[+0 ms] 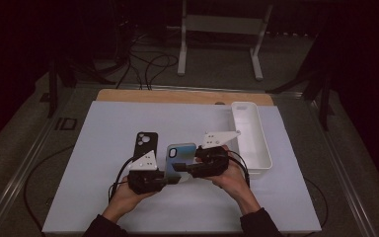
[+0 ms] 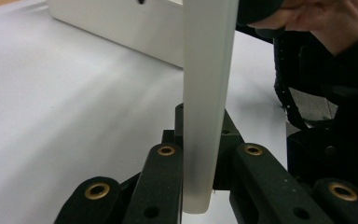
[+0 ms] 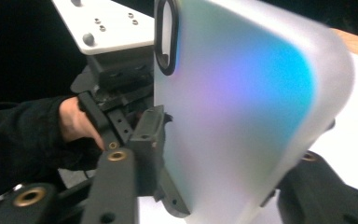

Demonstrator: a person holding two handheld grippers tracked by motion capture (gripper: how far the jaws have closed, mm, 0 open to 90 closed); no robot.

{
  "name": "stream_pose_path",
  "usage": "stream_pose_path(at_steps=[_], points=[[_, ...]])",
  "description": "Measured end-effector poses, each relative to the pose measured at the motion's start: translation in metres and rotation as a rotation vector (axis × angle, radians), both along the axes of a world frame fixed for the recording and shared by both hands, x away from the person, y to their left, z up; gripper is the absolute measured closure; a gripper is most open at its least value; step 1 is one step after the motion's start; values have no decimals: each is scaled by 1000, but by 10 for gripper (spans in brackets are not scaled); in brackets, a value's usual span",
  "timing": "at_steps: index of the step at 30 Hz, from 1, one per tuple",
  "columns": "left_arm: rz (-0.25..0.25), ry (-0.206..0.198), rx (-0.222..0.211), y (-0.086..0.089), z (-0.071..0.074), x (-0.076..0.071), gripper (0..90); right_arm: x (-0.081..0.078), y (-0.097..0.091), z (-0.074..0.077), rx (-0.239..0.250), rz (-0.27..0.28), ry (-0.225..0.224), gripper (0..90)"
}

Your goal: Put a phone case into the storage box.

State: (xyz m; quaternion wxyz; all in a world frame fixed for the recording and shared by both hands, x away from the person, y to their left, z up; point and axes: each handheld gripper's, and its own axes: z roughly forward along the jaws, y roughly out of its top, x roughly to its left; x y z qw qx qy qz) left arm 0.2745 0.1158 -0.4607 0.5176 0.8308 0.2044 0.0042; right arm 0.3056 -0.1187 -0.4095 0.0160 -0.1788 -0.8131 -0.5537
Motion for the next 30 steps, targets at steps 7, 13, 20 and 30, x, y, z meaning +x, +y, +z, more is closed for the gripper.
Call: stream_pose_path(at_steps=[7,13,20,30], points=[[41,-19,5,1,1,-1,860,0,4,-1,-35,-83,14,309],[80,-24,7,2,0,1,860,-1,2,0,-31,-151,28,209],[122,-17,14,5,-2,3,859,-4,4,0,-32,-192,34,105],[175,-16,26,6,-3,5,859,-5,4,4,17,-308,40,79]])
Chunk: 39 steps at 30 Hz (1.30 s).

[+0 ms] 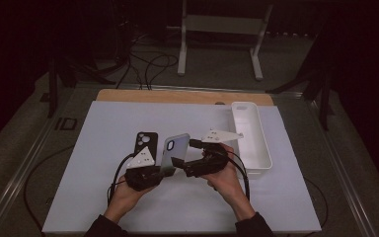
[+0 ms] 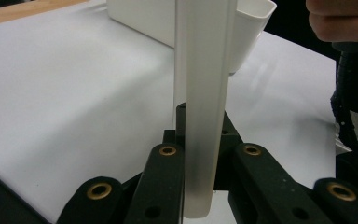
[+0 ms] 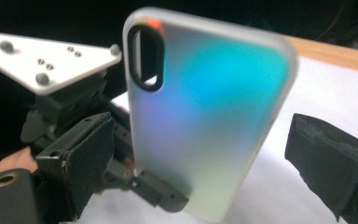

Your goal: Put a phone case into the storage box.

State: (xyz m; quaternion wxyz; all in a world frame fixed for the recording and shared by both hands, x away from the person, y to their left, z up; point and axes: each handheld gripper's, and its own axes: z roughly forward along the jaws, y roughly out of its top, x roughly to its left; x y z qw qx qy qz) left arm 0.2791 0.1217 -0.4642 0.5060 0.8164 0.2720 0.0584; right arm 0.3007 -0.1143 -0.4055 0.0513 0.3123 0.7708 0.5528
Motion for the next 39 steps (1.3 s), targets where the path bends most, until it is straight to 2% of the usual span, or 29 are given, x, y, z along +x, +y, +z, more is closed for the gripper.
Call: stream_pose_path(at_steps=[3,5,6,7,16,18,24,27,32,36,39], points=[[11,3,3,0,-1,1,859,-1,1,2,14,-41,-8,79],[22,2,7,0,-1,1,859,-2,1,3,14,-49,-11,80],[25,1,12,0,-2,1,859,-4,3,5,9,-80,-29,81],[29,-1,14,-1,-2,1,859,-5,4,5,9,-84,-32,85],[55,-4,41,-8,-4,-1,859,-2,18,6,34,-156,12,126],[65,-7,46,-9,-5,-1,859,-2,21,6,24,-187,14,149],[86,-6,57,-15,-5,-3,858,-1,28,6,13,-225,7,153],[88,-4,58,-15,-5,-3,855,-1,30,6,4,-229,-4,159],[91,-6,60,-15,-6,-2,854,-1,29,6,3,-227,1,167],[94,-11,68,-16,-6,-2,837,0,29,6,-8,-207,-7,170],[103,-11,69,-15,-6,-1,727,0,28,8,-15,-203,-18,170]])
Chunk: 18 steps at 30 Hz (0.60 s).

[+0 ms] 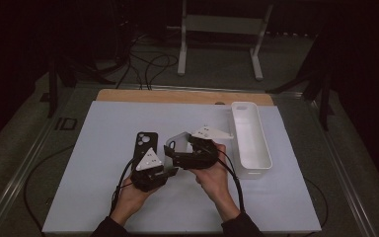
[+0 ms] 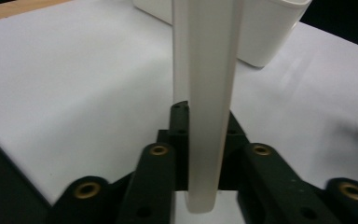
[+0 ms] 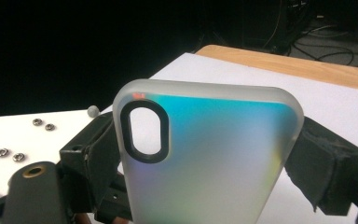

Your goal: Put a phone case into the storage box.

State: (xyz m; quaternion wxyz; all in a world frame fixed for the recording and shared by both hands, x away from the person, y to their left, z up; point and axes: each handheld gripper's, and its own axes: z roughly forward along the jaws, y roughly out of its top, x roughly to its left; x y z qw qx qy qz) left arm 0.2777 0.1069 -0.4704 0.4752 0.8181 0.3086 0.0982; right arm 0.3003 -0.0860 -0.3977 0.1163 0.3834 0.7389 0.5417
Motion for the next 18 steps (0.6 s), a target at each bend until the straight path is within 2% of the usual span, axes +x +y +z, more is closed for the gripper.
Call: stream_pose_path(at_steps=[2,3,4,5,6,7,8,11,14,18], points=[[-2,-3,0,1,1,0,627,1,-2,1,5,-8,-3,170],[1,-6,-1,2,1,0,627,1,-2,1,5,-8,-3,170],[6,-11,-3,3,2,0,531,2,-4,3,1,-14,-9,170],[18,-20,-4,5,3,0,531,2,-4,3,1,-14,-9,170],[52,-42,12,7,4,-1,404,4,-7,4,-2,-17,-12,170],[52,-42,12,7,4,-1,360,4,-7,4,-2,-17,-12,170],[78,-55,21,9,5,-1,360,5,-8,4,-4,-22,-15,170],[134,-77,33,15,8,-2,215,9,-11,5,-13,-29,-21,170],[193,-99,34,25,10,-2,140,12,-13,6,-21,-38,-29,169],[236,-101,24,38,11,-2,20,21,-19,10,-6,-56,-27,169]])
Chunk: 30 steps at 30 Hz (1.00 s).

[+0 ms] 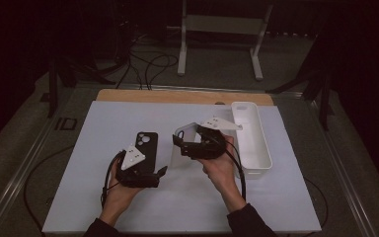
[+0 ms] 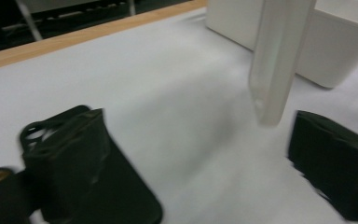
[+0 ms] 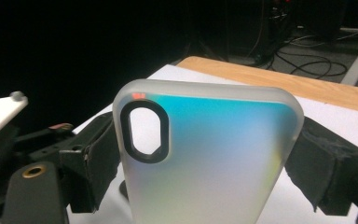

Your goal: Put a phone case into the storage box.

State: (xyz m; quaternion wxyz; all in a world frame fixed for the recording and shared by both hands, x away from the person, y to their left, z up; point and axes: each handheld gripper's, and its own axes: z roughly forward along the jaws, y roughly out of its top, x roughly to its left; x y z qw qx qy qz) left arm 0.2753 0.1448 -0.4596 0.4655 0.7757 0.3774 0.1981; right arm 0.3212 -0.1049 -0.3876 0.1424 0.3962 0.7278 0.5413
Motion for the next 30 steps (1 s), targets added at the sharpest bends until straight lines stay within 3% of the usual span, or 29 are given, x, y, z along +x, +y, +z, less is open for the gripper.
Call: stream_pose_path(at_steps=[9,20,30], points=[[75,-38,4,33,-2,-7,1,20,-10,3,-37,-39,-31,169],[173,-77,9,72,-10,-23,0,44,-13,-2,-89,-80,-23,169],[199,-87,14,88,-20,-27,0,65,-22,0,-110,-145,-10,169]])
